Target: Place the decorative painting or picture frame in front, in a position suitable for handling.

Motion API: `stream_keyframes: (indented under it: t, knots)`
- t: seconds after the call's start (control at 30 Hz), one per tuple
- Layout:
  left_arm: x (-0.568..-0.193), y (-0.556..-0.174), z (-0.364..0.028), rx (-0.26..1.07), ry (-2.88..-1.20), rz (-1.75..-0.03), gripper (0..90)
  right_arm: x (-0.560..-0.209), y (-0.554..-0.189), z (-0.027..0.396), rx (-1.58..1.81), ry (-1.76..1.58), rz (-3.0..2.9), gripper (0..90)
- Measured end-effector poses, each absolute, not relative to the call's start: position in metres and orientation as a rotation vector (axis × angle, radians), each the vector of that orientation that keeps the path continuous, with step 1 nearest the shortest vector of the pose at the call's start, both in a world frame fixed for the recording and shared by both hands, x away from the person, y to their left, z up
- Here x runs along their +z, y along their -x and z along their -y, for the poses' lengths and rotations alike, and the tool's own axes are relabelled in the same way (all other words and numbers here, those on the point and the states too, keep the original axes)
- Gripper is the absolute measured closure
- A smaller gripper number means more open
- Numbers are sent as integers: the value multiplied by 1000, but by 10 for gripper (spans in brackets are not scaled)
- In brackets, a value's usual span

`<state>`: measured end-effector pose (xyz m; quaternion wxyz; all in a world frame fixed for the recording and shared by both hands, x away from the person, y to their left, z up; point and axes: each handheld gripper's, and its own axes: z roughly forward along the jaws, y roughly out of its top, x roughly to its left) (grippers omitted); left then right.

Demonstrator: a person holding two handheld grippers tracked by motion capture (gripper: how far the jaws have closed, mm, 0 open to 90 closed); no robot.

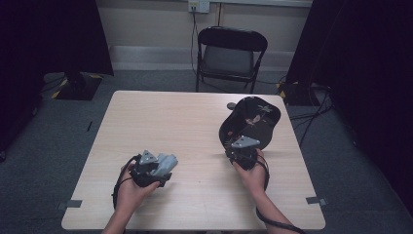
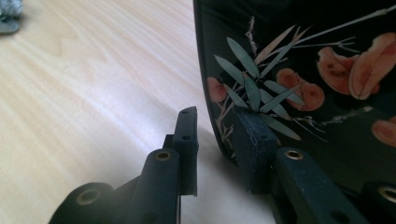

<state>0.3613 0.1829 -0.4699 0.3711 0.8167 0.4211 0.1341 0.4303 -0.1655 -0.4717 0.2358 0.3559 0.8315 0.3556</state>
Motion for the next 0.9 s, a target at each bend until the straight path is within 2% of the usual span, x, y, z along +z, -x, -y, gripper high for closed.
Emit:
stream_keyframes:
  t: [0.23, 0.43, 0.6, 0.67, 0.73, 0.9]
  knots:
    - [-467, -361, -188, 348, -2078, -1090, 325, -477, -438, 160, 1012, -1009, -2268, 678]
    - [-467, -362, -188, 351, -2085, -1088, 324, -478, -422, 183, 1022, -1040, -2262, 633]
    - [-468, -361, -186, 346, -2090, -1090, 324, -477, -405, 232, 989, -1143, -2199, 515]
    - [-468, -361, -185, 351, -2095, -1086, 324, -477, -405, 236, 993, -1151, -2196, 501]
    - [-469, -361, -184, 346, -2098, -1089, 324, -477, -405, 256, 980, -1208, -2169, 434]
    - [-471, -362, -182, 344, -2101, -1085, 323, -477, -411, 269, 980, -1237, -2141, 365]
